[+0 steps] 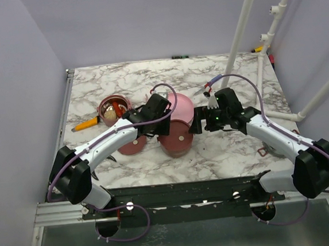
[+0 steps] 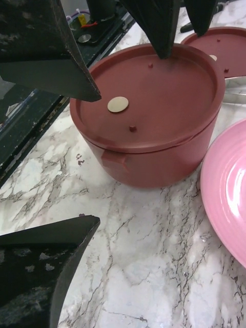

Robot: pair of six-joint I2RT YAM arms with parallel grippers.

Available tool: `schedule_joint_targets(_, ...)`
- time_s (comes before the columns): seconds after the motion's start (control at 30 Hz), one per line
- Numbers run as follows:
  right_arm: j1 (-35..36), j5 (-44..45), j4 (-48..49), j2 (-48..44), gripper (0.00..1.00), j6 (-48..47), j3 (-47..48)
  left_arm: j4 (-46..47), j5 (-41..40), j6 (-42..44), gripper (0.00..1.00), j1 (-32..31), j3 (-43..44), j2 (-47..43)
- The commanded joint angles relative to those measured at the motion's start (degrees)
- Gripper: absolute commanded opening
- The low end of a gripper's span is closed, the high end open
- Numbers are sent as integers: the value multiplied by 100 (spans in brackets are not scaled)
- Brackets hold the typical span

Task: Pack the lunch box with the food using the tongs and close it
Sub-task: Close the box lid on the packing box, then pick up the packing box from the center of the board.

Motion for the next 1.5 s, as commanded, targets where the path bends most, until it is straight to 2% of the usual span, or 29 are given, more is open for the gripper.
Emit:
schedule_joint_targets(0.0,140,129,254,316,97,72,5,182,64,108,60,21,-156,50)
schedule_joint_targets(0.6,213,599,66,811,96,177,-237,182,108,155,60,19,-435,54)
schedule_joint_targets(0.9,211,492,-143,640,96,125,277,174,288,146,61,151,133,-116)
schedule_joint_targets(1.07,207,578,-233,508,96,103,754,173,473,240,61,799,507,-207)
schedule_joint_targets(1.47,204,1617,-230,207,95,121,1113,526,58,834,61,3209,472,-45)
